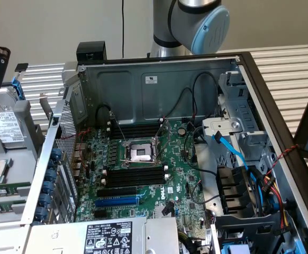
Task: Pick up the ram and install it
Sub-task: 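Reach for the ram, then pick up the ram and move it above insertion slot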
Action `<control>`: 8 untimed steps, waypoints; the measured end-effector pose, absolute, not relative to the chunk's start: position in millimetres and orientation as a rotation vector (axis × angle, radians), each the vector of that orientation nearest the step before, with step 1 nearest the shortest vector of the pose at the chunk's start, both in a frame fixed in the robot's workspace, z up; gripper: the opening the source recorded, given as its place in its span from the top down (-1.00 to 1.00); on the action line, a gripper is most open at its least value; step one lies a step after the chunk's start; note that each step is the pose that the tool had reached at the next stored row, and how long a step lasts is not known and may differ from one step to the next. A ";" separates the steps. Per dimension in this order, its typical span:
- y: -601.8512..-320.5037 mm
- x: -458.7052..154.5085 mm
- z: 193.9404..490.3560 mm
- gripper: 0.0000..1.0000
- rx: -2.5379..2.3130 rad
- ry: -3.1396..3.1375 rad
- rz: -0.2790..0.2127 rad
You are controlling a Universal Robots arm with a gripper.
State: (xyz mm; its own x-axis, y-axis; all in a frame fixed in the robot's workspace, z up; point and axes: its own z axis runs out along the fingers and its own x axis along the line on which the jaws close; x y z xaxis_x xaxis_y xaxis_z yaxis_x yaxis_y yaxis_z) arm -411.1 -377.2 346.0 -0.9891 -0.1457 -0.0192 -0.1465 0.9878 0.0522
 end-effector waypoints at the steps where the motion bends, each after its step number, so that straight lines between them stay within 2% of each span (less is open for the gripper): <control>1: -377.2 -411.1 345.9 0.80 -0.257 3.115 0.084; 8: -377.2 -411.1 345.9 0.80 -0.456 3.096 0.085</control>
